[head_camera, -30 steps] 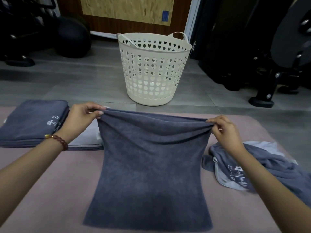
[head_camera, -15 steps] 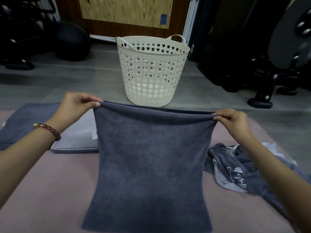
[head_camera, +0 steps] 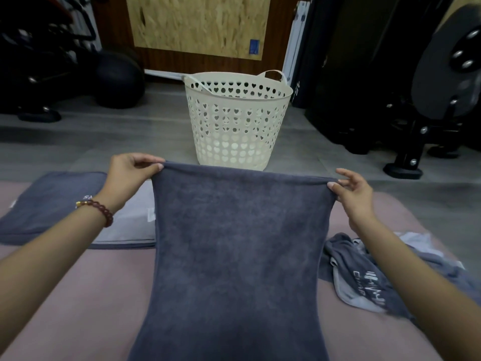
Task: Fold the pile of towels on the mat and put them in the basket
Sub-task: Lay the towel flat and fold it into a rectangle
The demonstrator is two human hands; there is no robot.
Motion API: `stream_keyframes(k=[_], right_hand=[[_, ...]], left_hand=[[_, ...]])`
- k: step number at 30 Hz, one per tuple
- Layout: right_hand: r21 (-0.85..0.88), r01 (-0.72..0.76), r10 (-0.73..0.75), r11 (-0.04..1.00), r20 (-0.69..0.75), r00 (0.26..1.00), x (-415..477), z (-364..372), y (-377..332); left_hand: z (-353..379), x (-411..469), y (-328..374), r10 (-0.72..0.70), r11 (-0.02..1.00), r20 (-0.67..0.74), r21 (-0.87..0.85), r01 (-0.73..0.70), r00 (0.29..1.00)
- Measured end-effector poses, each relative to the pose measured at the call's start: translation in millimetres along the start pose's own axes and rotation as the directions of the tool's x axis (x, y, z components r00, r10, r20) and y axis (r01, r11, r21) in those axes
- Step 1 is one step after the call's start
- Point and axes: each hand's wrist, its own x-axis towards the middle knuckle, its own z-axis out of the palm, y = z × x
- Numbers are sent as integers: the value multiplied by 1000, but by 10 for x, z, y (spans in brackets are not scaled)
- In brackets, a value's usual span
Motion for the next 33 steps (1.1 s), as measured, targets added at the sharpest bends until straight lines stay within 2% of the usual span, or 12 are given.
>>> stream_keyframes(k=[3,5,8,11,13,19,22,25,28,31,33], right_hand=[[-276,32,-31,961,6,999,22,71,53],[-364,8,-25,931,-41,999,72,149,28],[-305,-31,-19,952,-161,987,166,308,-241],[-246,36,-93,969,-226,970,305,428,-677],[-210,99,-155,973,-268,951,419,433,-1015],[11,259,-231,966,-415,880,742,360,-1995],[129,240,-175,962,-380,908,754,365,-2279],[162,210,-140,964,-364,921,682,340,-2396],[-57,205,-211,977,-385,899,503,215,-2404],[-326,210,-337,922,-404,850,287,42,-2318],[-363,295,-440,884,-434,786,178,-56,-2252]], left_hand=[[57,-7,-17,-3,996,3,91,2,1000],[125,57,39,-5,993,-8,120,6,1000],[243,273,198,-3,1000,-119,15,5,993],[305,561,465,0,998,-244,-57,-14,970],[278,785,722,49,995,-281,-67,-70,959],[53,1263,1770,300,952,-344,48,-302,890],[27,1311,2056,304,951,-360,65,-301,882],[27,1228,2130,324,945,-388,184,-272,863],[20,1034,2129,336,942,-417,159,-296,845],[-14,765,2112,391,920,-413,142,-366,823],[-60,656,2088,425,903,-441,144,-406,790]])
